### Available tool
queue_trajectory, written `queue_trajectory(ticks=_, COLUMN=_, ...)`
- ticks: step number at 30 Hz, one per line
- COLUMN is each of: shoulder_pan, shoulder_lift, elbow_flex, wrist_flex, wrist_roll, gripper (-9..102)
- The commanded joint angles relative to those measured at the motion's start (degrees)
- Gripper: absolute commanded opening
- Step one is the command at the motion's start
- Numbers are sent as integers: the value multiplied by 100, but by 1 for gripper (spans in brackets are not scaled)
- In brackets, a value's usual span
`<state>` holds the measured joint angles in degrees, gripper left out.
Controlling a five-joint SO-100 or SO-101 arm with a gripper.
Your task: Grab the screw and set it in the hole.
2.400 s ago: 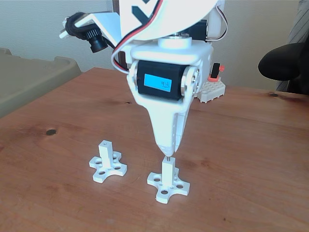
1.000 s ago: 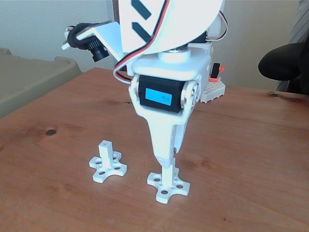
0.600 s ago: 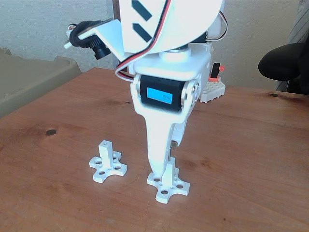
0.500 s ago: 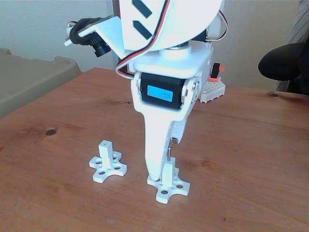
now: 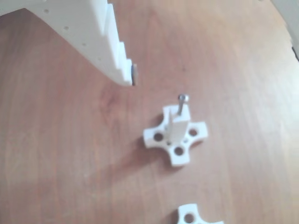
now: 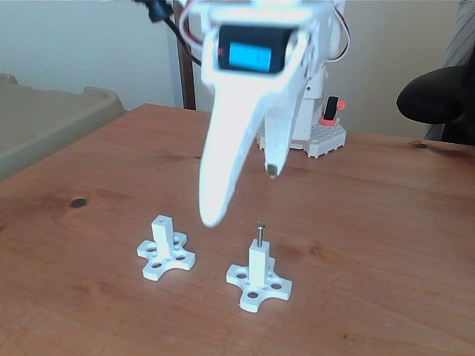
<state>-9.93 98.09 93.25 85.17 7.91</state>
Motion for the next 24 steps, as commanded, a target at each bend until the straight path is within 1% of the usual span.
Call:
queue_trajectory(ticks=1, shoulder_pan=167, shoulder_lift=1143, elbow_flex=62, wrist_flex=53, wrist_roll=-44, gripper=50)
queue_trajectory(ticks=4, shoulder_pan=334, shoulder_lift=1714, elbow_flex=404, wrist_flex=62, wrist_roll=-105, gripper=49)
queue_trajectory(ticks=11, shoulder_pan=668, shoulder_lift=3480, elbow_flex=1696, wrist_flex=-237, wrist_roll=-176, gripper=41)
queue_trajectory(ticks=18, shoulder_pan=809, shoulder_lift=4887, elbow_flex=2856, wrist_flex=-413, wrist_roll=-237, gripper=29)
queue_trajectory(ticks=21, shoulder_pan=914, shoulder_lift=5467, elbow_flex=3401, wrist_flex=-527, wrist_roll=-316, gripper=21)
queue_trajectory(ticks=24, shoulder_pan=958, shoulder_lift=5994, elbow_flex=3929, wrist_flex=-633, wrist_roll=-352, gripper=8)
